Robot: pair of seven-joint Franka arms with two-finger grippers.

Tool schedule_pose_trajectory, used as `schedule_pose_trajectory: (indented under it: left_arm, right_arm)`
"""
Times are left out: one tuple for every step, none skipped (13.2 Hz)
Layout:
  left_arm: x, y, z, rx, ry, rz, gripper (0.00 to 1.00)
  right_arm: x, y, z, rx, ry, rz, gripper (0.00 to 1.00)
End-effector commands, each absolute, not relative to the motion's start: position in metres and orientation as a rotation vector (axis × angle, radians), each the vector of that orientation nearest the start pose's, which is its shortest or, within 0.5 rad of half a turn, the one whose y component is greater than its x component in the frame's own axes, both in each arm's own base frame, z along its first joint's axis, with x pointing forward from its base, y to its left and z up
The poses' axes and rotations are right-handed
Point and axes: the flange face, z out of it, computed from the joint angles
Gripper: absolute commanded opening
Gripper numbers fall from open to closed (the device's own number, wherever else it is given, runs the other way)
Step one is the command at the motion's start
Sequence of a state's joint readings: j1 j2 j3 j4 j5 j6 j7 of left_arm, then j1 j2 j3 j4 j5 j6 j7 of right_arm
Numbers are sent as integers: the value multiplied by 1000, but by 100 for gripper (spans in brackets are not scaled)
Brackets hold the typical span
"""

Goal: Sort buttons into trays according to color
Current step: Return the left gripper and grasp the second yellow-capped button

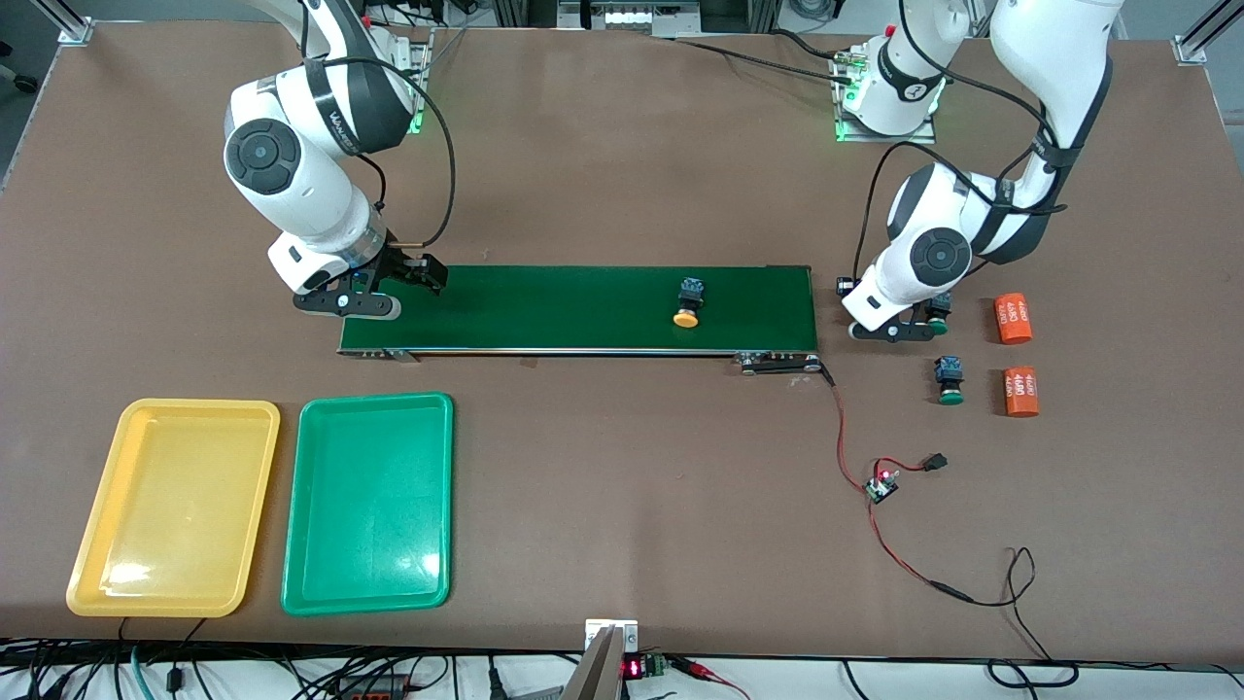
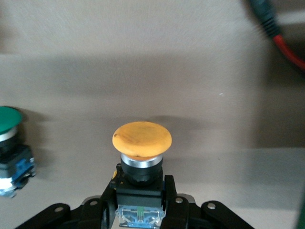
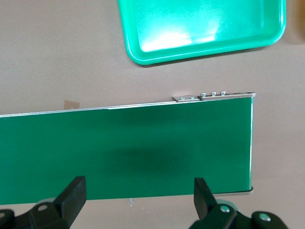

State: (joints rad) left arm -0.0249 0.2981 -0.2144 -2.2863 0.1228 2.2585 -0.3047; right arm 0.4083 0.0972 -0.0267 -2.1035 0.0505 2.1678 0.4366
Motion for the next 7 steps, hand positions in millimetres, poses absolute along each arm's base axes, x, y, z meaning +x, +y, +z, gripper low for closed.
schedule_pose_trajectory:
  left_arm:
    - [521,-141,275,-2962,103,500,15]
    - [533,-158,293,-2959,128,525,16]
    - [537,-176,298,-2992,123,563,18]
    - [539,-190,295,-3054,94,605,19]
    - [547,-199,292,-3117,45,636,19]
    - [549,-216,283,-3146,40,664,19]
    - [544,-241,278,-3152,54,644,19]
  right_arm:
    - [518,210,371,-3115,147,77,100]
    - [518,210,370,-3116,149,80,100]
    - [518,210,370,-3115,150,80,100]
    - [518,210,370,-3115,150,80,100]
    - [518,210,370,-3114,155,80,100]
    - [517,211,369,-3113,160,76,100]
    - [517,214,369,-3111,155,70,100]
